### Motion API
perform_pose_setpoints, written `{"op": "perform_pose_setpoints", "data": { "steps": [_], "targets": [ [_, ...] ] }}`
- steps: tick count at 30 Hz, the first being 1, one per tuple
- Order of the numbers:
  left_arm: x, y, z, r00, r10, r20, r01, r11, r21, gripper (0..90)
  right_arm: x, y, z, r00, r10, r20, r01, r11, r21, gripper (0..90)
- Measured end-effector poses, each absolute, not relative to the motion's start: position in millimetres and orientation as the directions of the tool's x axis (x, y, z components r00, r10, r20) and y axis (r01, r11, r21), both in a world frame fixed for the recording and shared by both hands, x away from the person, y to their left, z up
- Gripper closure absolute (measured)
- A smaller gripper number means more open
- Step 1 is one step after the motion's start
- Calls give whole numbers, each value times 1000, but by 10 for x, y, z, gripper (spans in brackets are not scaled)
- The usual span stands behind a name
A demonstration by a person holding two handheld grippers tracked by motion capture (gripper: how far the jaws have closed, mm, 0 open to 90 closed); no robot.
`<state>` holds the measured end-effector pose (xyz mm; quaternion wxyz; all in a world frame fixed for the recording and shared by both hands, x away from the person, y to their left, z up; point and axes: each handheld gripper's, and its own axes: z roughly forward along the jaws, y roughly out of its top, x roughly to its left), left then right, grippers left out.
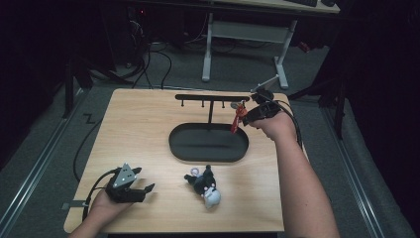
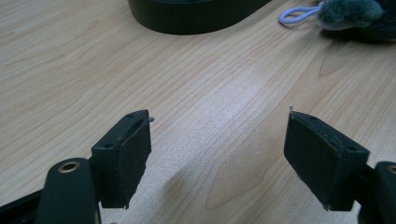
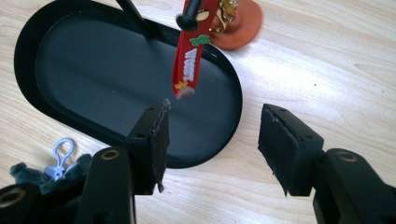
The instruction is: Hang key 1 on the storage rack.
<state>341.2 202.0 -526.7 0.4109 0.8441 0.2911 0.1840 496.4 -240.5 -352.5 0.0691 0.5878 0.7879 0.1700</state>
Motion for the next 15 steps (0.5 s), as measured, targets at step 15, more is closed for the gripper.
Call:
{"op": "perform_pose_setpoints", "data": {
  "steps": [15],
  "targets": [
    [3407, 1958, -5268, 772, 630, 84, 331, -511, 793, 236, 4552, -2480, -3728, -311, 943, 116, 889, 246, 385, 360]
  ]
}}
